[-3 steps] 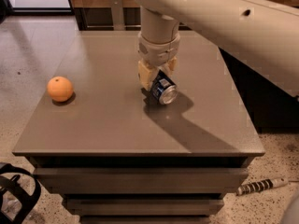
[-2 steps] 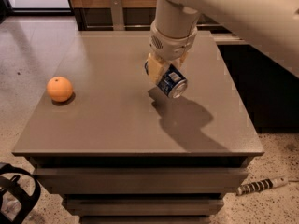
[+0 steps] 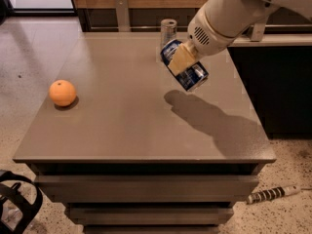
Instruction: Place pepsi can upright
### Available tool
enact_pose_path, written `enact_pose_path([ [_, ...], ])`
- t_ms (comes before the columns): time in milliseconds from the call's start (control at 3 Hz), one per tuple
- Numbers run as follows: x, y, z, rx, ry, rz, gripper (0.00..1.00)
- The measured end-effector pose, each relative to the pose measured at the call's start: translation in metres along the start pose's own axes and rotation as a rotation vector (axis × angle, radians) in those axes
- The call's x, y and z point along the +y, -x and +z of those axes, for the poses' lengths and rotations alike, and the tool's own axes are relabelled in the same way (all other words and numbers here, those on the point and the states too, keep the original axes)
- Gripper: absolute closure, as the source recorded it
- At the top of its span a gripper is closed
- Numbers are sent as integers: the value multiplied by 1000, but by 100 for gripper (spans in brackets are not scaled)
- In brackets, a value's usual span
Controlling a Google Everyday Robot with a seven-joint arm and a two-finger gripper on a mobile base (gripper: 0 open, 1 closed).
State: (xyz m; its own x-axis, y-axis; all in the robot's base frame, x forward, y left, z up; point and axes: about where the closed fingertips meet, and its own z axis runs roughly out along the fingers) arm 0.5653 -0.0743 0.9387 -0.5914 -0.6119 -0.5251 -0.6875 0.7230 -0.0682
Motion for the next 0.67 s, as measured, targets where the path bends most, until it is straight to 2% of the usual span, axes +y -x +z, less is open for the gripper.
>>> enact_pose_path([
  [333, -9, 2, 8, -150, 108, -12, 100],
  [667, -6, 0, 21, -269, 225, -49, 100],
])
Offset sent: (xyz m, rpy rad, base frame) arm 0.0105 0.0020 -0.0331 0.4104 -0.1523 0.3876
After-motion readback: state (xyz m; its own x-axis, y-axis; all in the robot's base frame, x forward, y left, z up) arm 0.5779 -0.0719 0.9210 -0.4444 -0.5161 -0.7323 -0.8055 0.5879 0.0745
